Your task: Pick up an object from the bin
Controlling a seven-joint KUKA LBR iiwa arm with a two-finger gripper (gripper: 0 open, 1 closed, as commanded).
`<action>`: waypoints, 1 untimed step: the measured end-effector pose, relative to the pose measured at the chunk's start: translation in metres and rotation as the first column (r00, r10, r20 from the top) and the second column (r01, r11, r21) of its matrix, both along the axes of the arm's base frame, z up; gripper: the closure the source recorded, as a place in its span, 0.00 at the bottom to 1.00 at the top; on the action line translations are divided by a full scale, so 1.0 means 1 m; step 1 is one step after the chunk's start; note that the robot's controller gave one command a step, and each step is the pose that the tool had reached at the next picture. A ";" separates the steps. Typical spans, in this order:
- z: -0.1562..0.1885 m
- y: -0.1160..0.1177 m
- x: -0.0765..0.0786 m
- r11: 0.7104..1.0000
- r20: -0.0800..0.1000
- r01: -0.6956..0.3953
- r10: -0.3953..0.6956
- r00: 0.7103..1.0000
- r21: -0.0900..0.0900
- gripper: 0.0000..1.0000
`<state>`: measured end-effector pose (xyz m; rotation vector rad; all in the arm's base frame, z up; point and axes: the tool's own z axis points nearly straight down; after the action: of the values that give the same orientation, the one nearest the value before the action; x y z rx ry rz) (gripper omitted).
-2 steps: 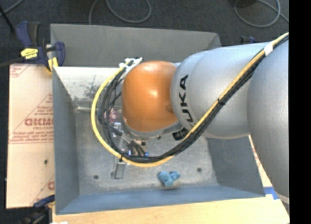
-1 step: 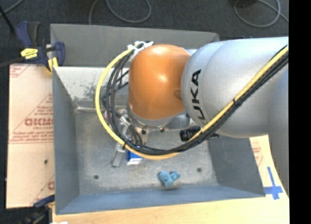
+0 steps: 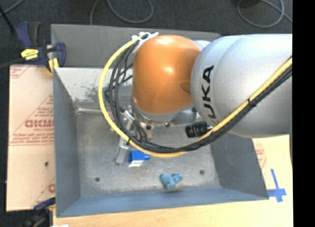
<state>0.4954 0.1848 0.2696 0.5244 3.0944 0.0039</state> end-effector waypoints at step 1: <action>-0.008 -0.004 0.004 0.986 -0.001 -0.166 0.166 0.986 -0.002 0.00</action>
Offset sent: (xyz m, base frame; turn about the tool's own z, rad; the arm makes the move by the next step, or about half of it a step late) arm 0.0271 -0.0582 -0.0500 0.0943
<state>0.4990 0.1804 0.2614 0.2644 3.1281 0.0013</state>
